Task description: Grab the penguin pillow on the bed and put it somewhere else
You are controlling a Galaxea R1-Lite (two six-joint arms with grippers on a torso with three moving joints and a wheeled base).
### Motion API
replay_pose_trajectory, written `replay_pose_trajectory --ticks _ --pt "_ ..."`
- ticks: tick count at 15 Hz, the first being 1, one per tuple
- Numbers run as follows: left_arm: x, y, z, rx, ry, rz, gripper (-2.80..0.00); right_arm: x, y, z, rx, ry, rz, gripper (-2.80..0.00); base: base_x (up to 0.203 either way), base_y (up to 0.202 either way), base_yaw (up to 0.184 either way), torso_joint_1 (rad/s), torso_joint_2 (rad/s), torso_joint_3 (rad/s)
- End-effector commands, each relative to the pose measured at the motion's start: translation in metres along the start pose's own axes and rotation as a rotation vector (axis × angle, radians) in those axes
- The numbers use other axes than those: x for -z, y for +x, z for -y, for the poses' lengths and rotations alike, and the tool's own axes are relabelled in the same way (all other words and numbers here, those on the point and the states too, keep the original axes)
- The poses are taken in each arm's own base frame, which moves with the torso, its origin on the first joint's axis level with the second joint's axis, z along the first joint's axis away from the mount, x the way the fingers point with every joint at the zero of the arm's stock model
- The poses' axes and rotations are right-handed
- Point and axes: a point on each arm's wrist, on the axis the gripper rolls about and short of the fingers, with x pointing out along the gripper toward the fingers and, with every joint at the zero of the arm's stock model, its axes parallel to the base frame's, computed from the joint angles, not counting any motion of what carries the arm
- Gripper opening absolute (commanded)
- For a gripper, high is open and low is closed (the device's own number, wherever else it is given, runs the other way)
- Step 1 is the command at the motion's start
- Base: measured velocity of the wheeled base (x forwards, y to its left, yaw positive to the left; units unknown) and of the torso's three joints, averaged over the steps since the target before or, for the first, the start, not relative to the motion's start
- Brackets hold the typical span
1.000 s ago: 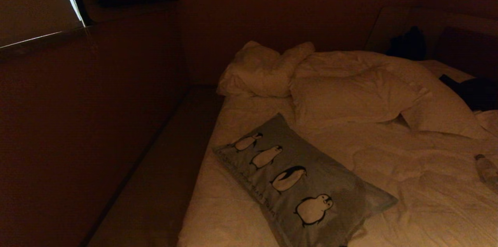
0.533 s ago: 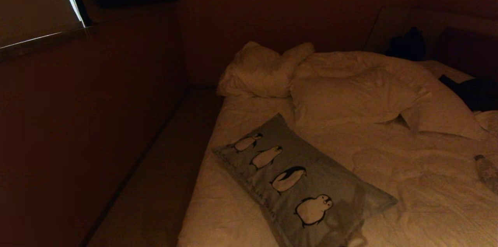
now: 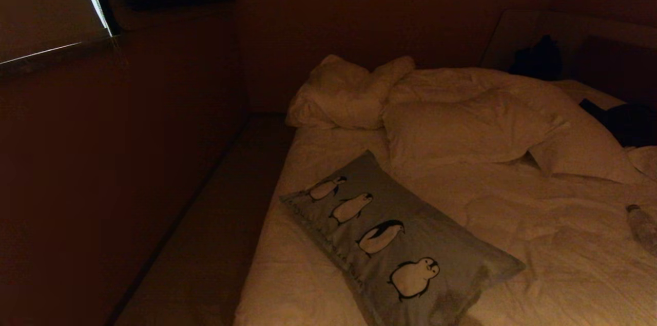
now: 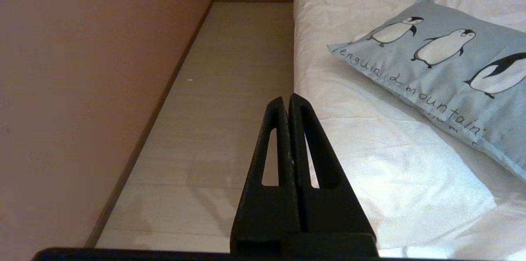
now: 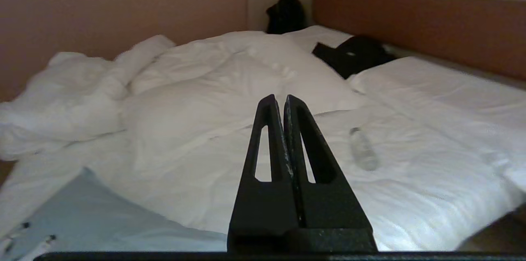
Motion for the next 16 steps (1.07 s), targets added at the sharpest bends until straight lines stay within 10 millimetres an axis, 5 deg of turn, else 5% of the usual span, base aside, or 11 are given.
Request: replay_pose_trajectory --ticks 1,8,16 --pt "0.0 0.0 0.0 -0.002 0.0 0.0 -2.8 0.002 -0.013 0.006 -0.001 -0.005 0.015 -2.8 0.0 0.0 0.0 0.0 0.0 0.0" --pt "0.0 0.0 0.0 -0.002 0.0 0.0 -2.8 0.014 -0.05 0.019 -0.14 0.009 0.043 -2.8 0.0 0.0 0.0 0.0 0.0 0.0" --pt "0.0 0.0 0.0 -0.001 0.0 0.0 -2.8 0.03 -0.063 0.03 -0.337 0.071 0.05 -2.8 0.0 0.0 0.0 0.0 0.0 0.0"
